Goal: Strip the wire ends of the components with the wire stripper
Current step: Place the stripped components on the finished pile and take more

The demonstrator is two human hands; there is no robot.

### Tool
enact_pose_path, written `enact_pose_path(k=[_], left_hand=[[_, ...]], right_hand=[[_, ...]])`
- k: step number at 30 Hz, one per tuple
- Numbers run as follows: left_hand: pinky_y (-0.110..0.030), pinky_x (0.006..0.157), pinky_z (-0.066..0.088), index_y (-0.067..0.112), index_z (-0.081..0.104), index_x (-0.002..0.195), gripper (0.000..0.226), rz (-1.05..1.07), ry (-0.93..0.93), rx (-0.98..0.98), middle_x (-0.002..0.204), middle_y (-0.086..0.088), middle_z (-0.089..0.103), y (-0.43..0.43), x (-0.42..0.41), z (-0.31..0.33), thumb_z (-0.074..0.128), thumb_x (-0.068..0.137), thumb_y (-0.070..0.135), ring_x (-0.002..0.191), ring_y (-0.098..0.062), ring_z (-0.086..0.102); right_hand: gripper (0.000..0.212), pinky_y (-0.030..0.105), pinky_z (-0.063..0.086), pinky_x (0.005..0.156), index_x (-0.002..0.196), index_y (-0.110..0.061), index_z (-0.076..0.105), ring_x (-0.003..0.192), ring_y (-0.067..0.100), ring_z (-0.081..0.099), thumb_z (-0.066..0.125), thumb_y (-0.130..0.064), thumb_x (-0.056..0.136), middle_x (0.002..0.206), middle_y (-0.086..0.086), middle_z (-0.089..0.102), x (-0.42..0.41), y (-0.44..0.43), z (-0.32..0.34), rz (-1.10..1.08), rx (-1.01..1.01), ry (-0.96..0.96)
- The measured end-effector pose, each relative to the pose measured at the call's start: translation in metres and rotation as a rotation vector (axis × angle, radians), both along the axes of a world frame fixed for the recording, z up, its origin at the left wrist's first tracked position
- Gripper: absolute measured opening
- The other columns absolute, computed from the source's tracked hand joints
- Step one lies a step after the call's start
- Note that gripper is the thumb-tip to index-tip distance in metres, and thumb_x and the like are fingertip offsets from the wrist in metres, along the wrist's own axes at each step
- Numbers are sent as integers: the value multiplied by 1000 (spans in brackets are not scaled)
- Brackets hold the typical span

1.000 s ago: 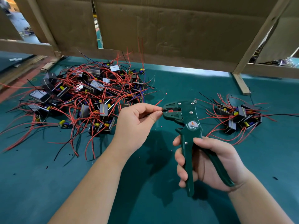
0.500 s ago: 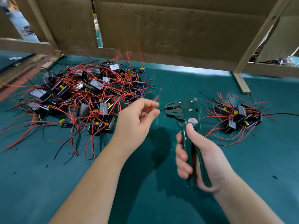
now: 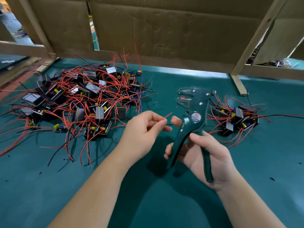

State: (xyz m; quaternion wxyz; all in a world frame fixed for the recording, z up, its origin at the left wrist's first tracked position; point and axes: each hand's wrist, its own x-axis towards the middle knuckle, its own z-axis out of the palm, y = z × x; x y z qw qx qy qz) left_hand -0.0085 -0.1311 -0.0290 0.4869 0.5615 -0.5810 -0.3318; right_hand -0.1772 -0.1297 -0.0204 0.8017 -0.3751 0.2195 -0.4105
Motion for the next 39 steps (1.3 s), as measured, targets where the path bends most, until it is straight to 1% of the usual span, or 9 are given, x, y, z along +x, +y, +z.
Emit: enact_pose_path(k=[2,6,11,18,24,27,31,34,39], left_hand=[[-9,52,38,24,65,81,17,-28,-37,12,68,20,71,2,-4,-1,57,95,18,51,7,56],[-14,56,38,27,61,73,30,-125,-242,0,54,23,61,6,-6,0,45,98,33,53,6,55],[-39,78,41,36,36,62,41,-163,-507,-128,53,16,55,6,-9,5,43,101,26,67,-11,52],[-24,66,33,24,50,70,32,-233,-497,-86,54,18,58,5,-6,5,43,102,22,50,-5,48],[-44,61,48,16,62,72,37,-288,-425,88,61,-2,60,5,-3,13,44,100,32,55,-21,50],[-28,45,44,23,60,62,40,-317,-336,222,45,7,43,7,10,16,48,99,27,41,-10,42],[-15,44,39,20,60,66,38,-354,-88,401,40,12,33,12,30,20,44,101,24,37,-4,32],[-18,51,44,14,59,71,36,-326,10,345,40,11,36,9,29,22,41,102,21,40,-5,34],[-17,50,45,15,60,72,37,-331,54,371,39,7,40,9,27,21,41,102,22,39,-4,38]], right_hand=[[67,45,54,69,122,-1,61,72,35,60,82,-18,61,106,22,66,3,1,1,29,-34,12],[47,44,54,70,122,-3,62,74,33,60,59,-6,76,97,19,66,3,1,1,-5,6,17],[81,47,52,72,133,1,52,75,36,58,84,-22,63,104,22,59,-2,-3,5,52,3,-2],[65,48,54,72,124,1,60,75,34,62,80,-18,66,116,19,61,-7,-6,4,9,43,-43],[63,47,55,69,127,0,56,75,34,66,68,-23,69,101,21,64,-9,-10,1,-62,109,-23],[58,46,56,67,122,-2,58,71,32,67,69,-22,68,97,16,68,-13,-16,3,-128,112,11],[48,42,57,67,122,-5,55,72,26,66,53,-25,79,128,11,64,-34,-29,11,-277,117,-28],[43,42,57,69,109,-6,60,74,27,66,65,-29,73,132,17,60,-39,-28,10,-197,143,-21],[86,47,56,67,125,-2,61,73,31,65,89,-33,49,135,15,57,-29,-20,6,2,130,8]])
